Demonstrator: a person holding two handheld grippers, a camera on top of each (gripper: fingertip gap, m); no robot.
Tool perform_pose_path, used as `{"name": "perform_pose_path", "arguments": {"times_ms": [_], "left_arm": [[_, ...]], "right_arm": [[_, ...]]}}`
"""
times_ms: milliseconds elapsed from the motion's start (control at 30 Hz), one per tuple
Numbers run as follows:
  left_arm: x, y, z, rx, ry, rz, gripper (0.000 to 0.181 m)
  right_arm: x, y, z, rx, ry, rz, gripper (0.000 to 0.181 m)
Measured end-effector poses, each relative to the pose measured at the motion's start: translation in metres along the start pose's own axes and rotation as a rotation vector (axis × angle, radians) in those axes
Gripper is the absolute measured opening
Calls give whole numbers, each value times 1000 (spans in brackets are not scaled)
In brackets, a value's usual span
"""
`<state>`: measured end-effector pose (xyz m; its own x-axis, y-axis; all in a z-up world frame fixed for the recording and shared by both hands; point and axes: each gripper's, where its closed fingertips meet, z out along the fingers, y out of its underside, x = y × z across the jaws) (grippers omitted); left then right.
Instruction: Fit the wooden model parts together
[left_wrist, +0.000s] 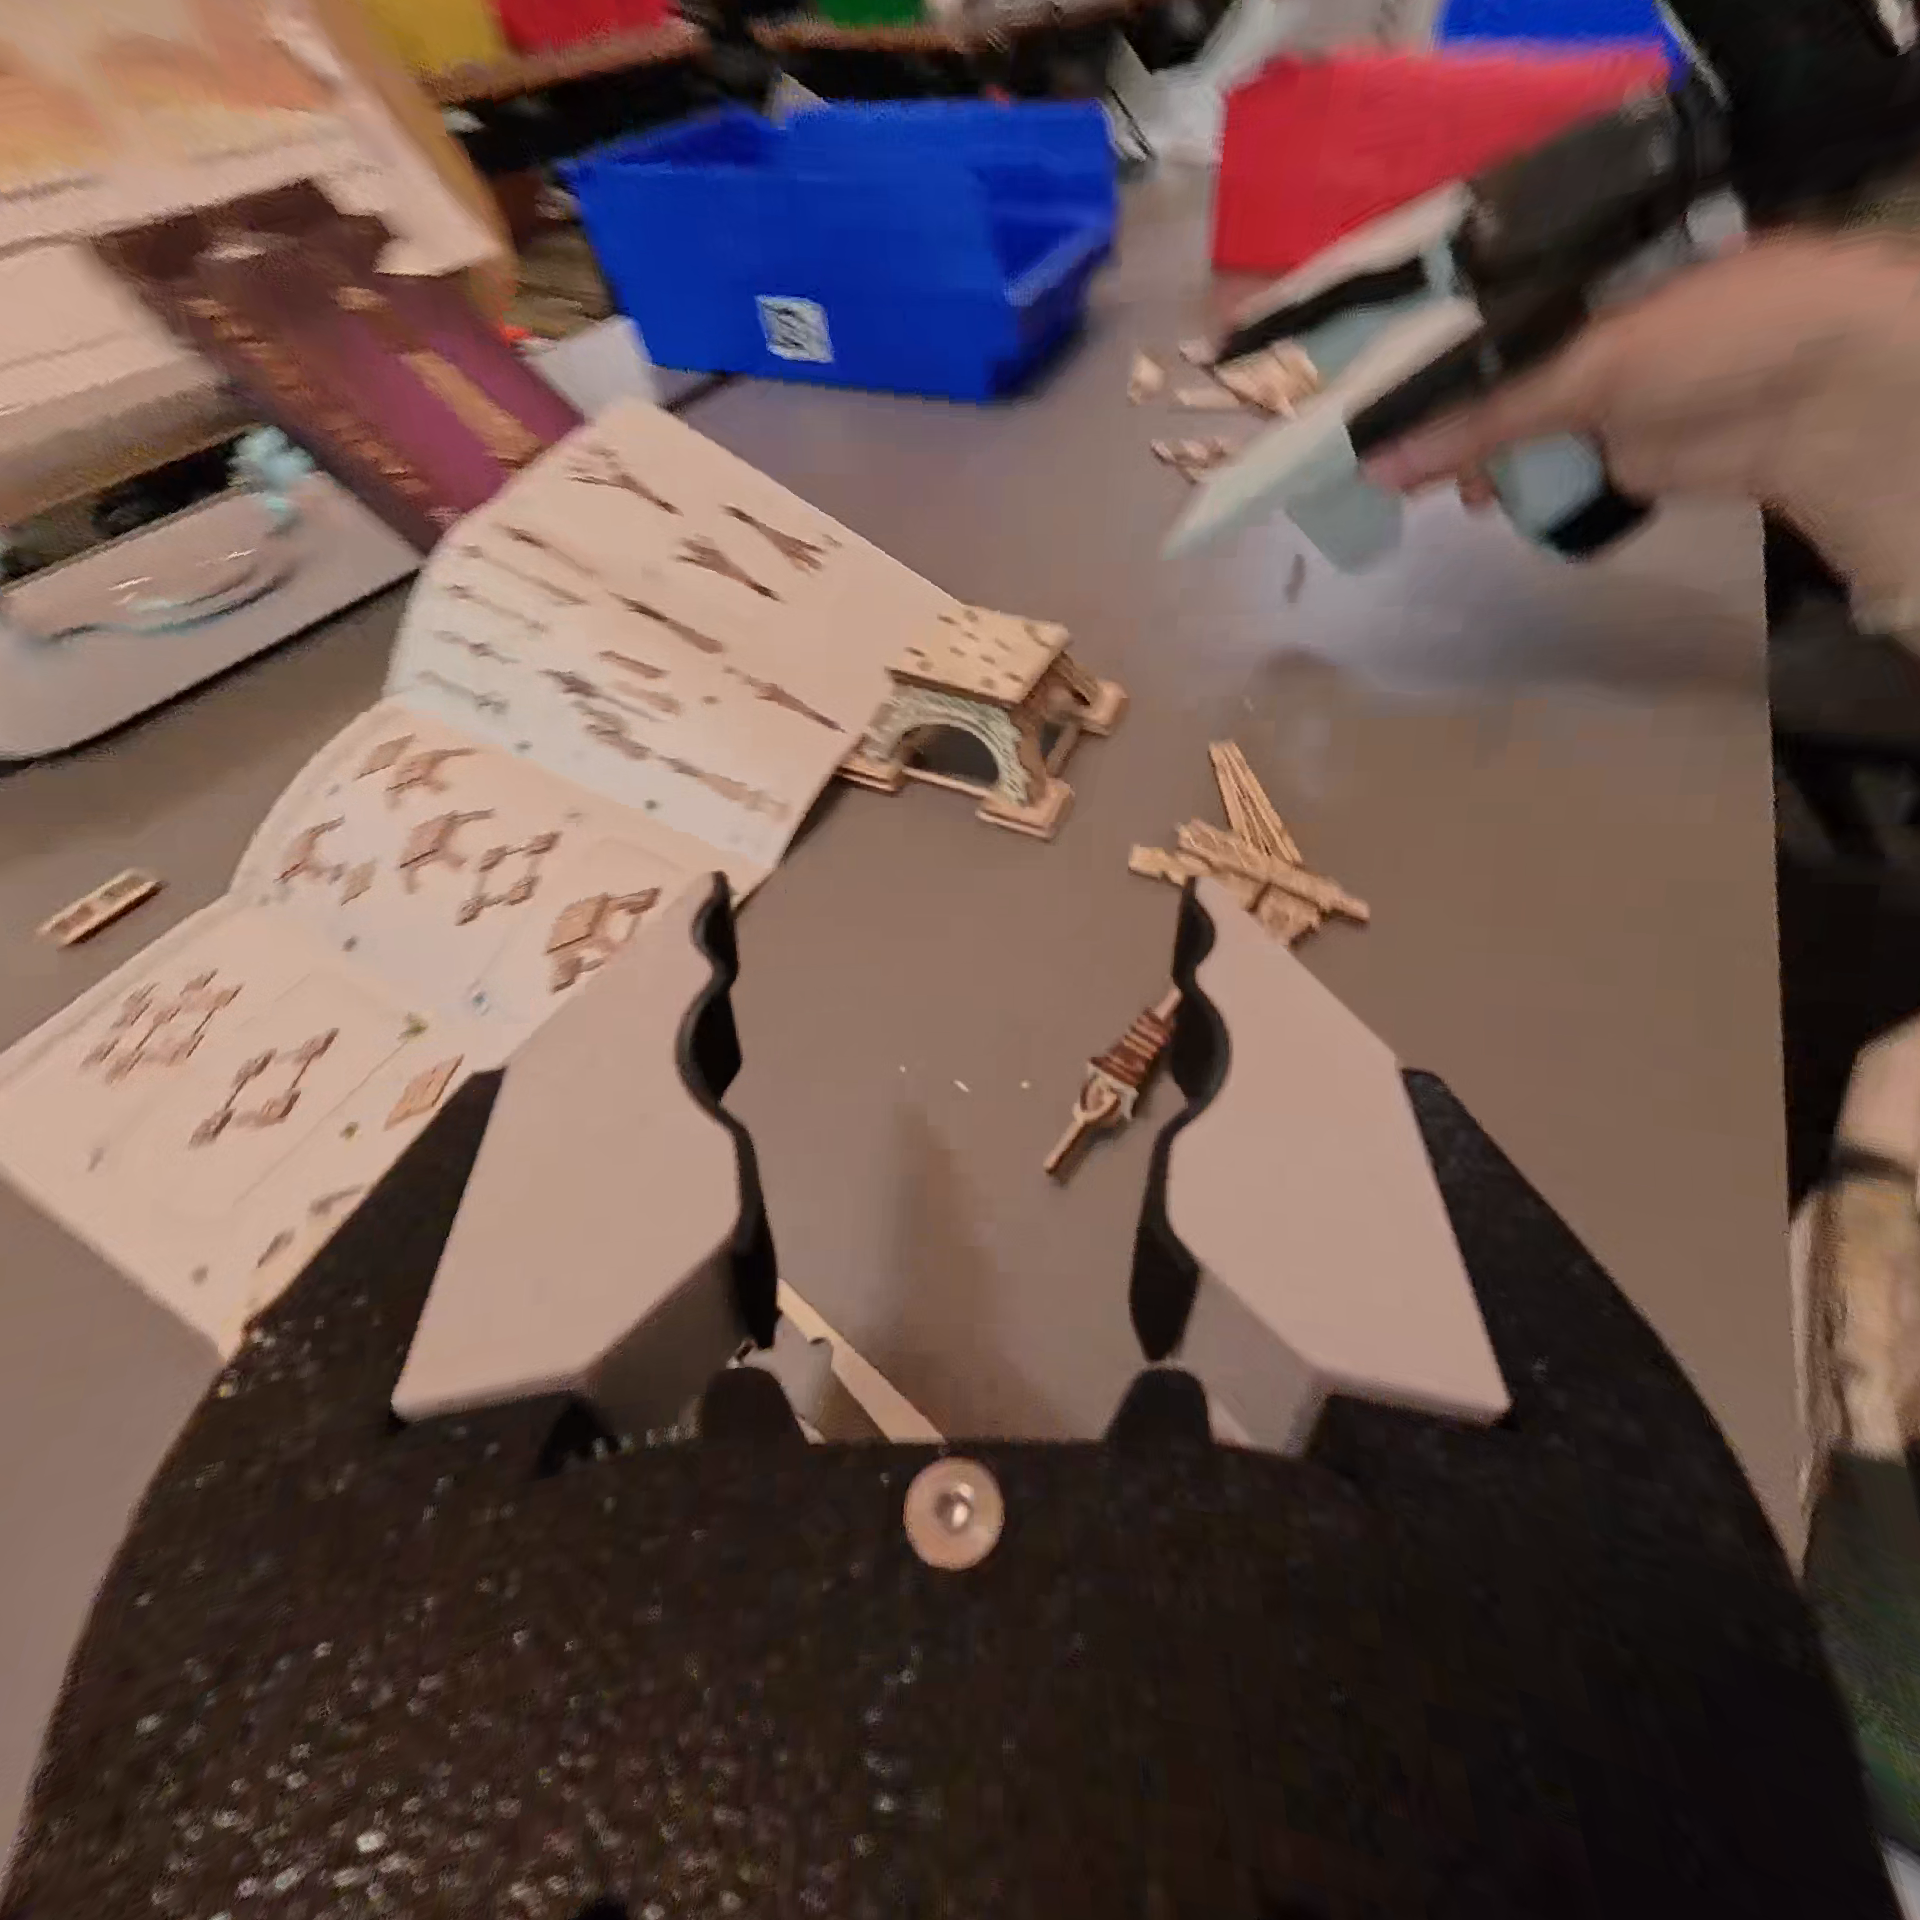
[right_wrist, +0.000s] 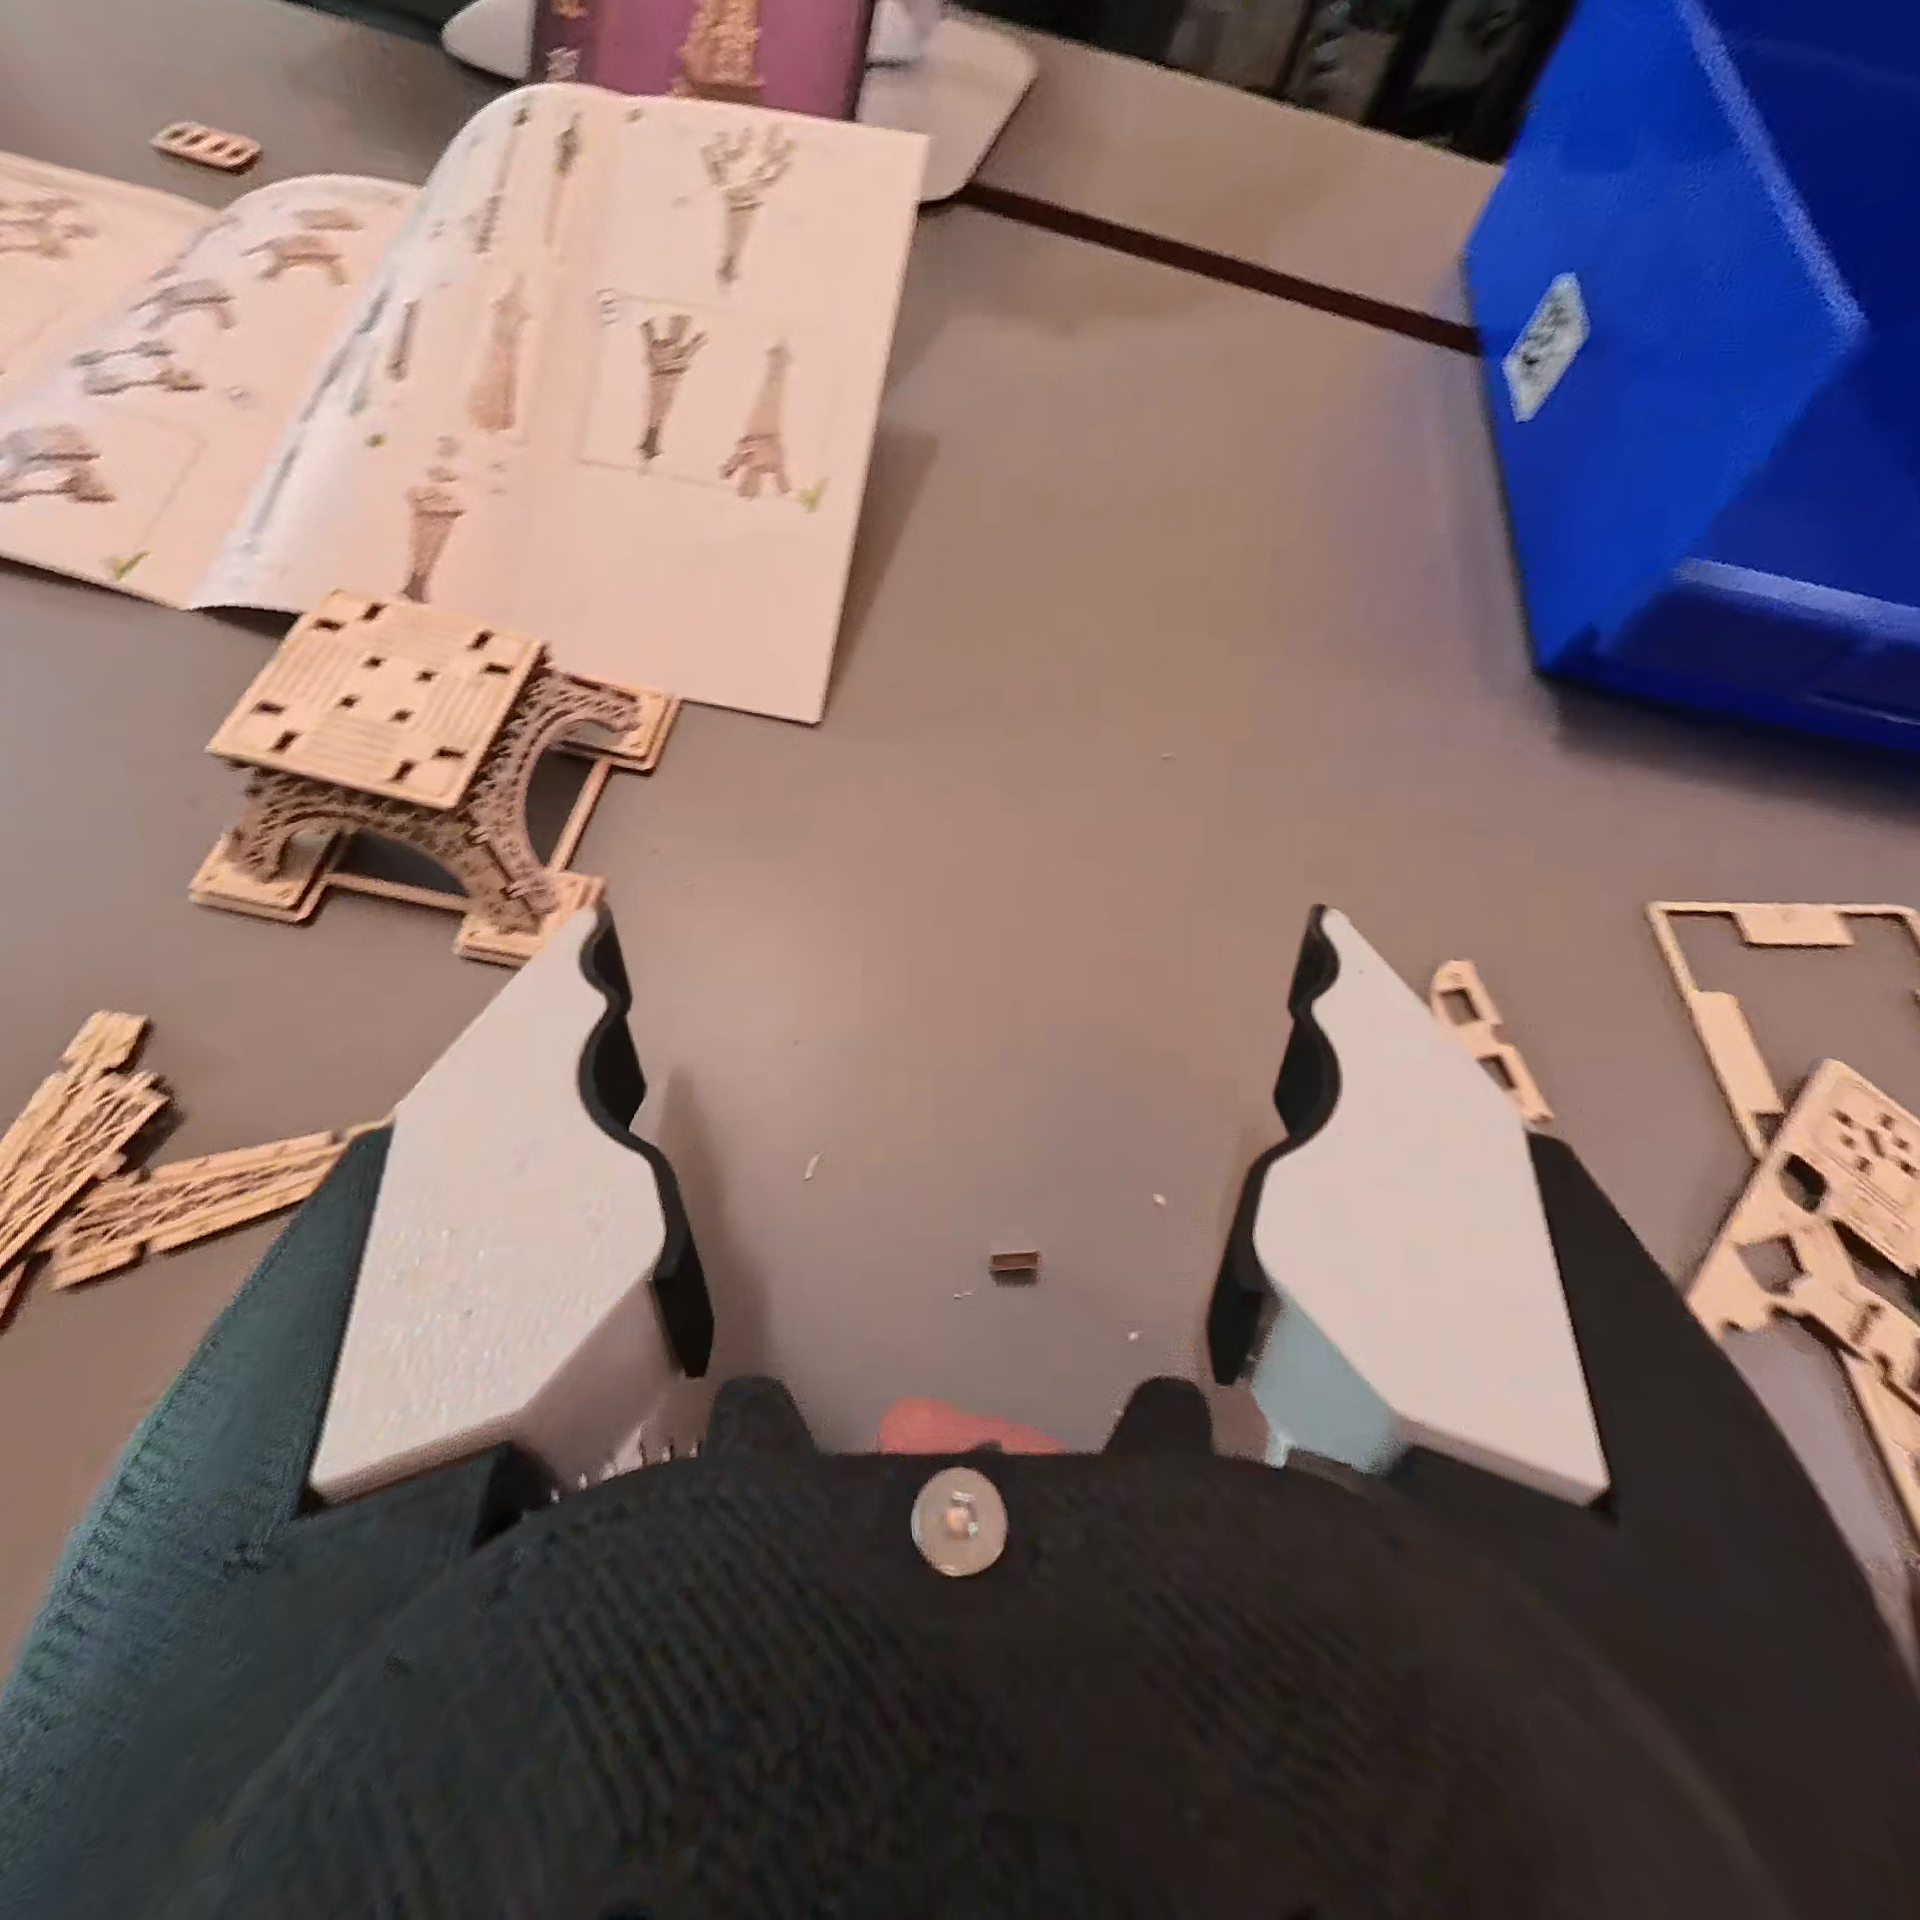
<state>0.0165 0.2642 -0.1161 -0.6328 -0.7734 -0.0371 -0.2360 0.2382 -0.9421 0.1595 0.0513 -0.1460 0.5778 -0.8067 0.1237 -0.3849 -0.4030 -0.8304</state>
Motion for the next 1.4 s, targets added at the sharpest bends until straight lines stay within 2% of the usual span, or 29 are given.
{"name": "perform_pose_path", "arguments": {"times_ms": [67,133,233,333,400,500,567,733,900,1100,1267,1400], "left_arm": [[-11,-8,-9,51,-99,-91,92],[-5,-18,-13,104,-113,-141,83],[17,-32,-3,128,-78,-219,103],[56,-48,22,126,-10,-159,108],[91,-66,42,164,55,-133,119],[142,-98,68,228,172,-245,122],[169,-110,81,225,223,-308,130],[204,-111,98,153,234,-309,112],[201,-108,97,146,172,-314,110],[184,-100,96,117,123,-322,107],[174,-85,98,61,99,-361,121],[160,-76,97,14,30,-357,145]], "right_arm": [[10,-3,-1,32,62,7,128],[16,-6,-3,63,102,14,130],[11,-11,-5,90,106,39,133],[-6,-15,-5,107,59,64,133],[-13,-18,-6,123,69,39,131],[-16,-23,-15,172,128,4,130],[-17,-20,-20,162,155,-27,130],[-16,-16,-38,174,212,-77,129],[-19,-22,-47,200,245,-119,127],[-24,-24,-38,196,257,-150,125],[-20,-25,-34,210,323,-205,121],[-9,-27,-40,206,432,-284,122]]}}
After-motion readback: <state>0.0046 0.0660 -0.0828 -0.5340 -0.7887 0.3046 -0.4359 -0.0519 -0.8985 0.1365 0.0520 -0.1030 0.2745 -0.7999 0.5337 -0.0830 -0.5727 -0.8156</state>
